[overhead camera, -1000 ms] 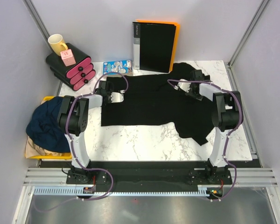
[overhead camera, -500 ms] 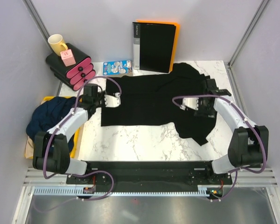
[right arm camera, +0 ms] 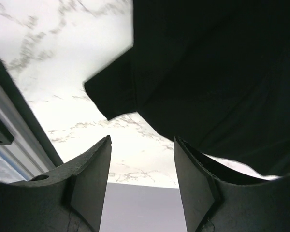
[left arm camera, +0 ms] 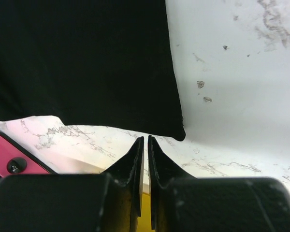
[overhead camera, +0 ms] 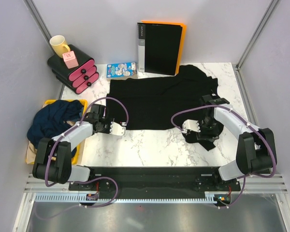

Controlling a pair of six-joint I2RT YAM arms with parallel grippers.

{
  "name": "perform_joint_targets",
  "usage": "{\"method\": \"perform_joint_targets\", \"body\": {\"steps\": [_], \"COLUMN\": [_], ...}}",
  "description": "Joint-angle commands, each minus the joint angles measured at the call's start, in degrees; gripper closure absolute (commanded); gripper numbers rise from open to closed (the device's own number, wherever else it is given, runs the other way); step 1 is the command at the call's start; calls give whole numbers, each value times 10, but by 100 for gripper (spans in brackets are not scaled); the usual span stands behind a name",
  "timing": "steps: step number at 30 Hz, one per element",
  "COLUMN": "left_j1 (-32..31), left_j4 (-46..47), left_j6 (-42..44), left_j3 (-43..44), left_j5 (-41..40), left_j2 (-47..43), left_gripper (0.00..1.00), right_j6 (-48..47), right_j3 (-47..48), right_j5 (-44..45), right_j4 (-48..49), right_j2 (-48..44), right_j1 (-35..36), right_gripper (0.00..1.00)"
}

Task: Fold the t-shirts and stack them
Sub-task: Fold the tshirt

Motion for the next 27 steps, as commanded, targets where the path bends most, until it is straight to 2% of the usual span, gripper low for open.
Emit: {"method": "perform_joint_targets", "body": {"steps": [1,5,12,27], "left_j1": [-3,-8,-20,-29], "left_j4": [-32,-44,-55,-67], "left_j6": [49,63,65,32], "left_j3": [-2,-8,-8,8], "left_j5": [39,55,90,122], "left_j2": [-24,-25,-13,-9], "left_gripper": [87,87,87,87], "right_j6": [29,63,124,163], "right_j3": [1,-32,-47,-101], "right_j5": [-44,-41,-5,4], "right_j4": [-52,-5,107,176], "right_j2": [-5,-6,18,39], "right_j1": [34,56,55,43], "right_gripper": [38,39,42,45]}}
